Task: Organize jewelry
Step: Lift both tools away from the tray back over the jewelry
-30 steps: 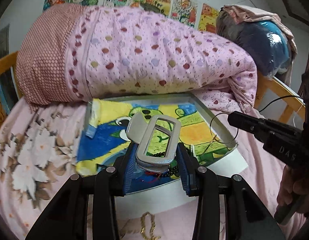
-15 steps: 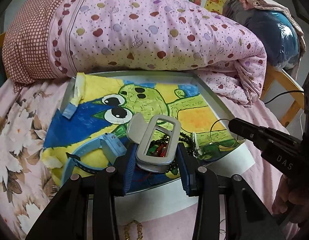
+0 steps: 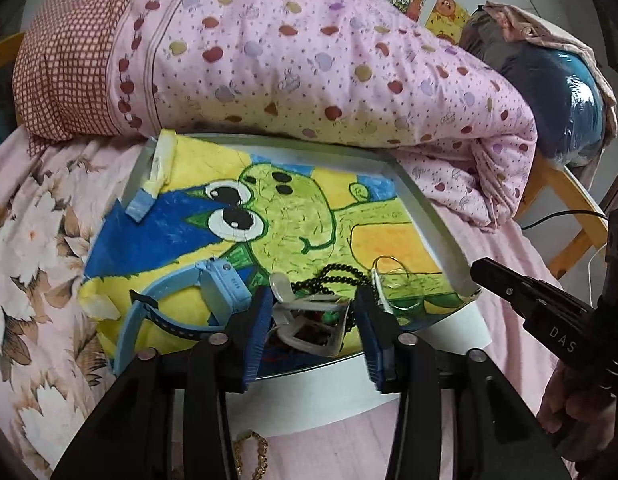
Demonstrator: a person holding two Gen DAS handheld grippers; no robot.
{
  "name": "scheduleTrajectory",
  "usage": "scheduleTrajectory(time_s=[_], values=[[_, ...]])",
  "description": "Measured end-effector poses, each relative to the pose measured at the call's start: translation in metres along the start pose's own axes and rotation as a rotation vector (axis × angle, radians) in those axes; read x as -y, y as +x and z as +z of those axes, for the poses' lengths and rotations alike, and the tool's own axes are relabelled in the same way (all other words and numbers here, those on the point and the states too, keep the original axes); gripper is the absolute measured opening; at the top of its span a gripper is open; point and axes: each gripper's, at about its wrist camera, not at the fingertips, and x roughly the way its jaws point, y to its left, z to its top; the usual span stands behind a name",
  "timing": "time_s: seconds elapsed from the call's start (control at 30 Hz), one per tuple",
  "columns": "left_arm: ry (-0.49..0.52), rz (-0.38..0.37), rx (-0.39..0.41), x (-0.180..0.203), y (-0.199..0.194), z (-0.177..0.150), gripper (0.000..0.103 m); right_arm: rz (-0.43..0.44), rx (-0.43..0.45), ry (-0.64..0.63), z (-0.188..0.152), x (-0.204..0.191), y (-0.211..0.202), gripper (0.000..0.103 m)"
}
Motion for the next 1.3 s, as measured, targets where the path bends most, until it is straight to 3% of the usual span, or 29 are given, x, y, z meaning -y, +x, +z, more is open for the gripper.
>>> scheduleTrajectory(time_s=[0.1,0.27,0.33,0.47,0.57,0.6,0.9,1.3], values=[[0.005,0.005,0.046,0.005,-0.016,0.001,0.062,-0.002,0.032,0.019,0.002,0.002,-0.015,0.034],[0.016,0.005,0.089,0.013,-0.043,0.002,0.068,-0.018,0.087,0.024,0.002,-0.001,-0.047,0.049],[0.012,0.015,0.118,0.016,-0.057,0.0,0.072,-0.027,0.113,0.016,0.0,-0.003,-0.064,0.065],[0.022,0.03,0.153,0.024,-0.084,-0.004,0.074,-0.03,0.157,0.001,-0.002,-0.008,-0.094,0.077],[0.023,0.039,0.2,0.028,-0.107,-0.008,0.1,-0.023,0.19,-0.002,-0.006,-0.015,-0.117,0.087],[0.022,0.041,0.227,0.029,-0.116,-0.01,0.101,-0.019,0.201,-0.004,-0.008,-0.018,-0.125,0.09],[0.065,0.061,0.306,0.041,-0.185,-0.03,0.101,0.002,0.262,-0.038,-0.035,-0.047,-0.183,0.103],[0.073,0.115,0.315,0.043,-0.249,-0.095,0.101,0.044,0.255,-0.036,-0.086,-0.079,-0.238,0.103]])
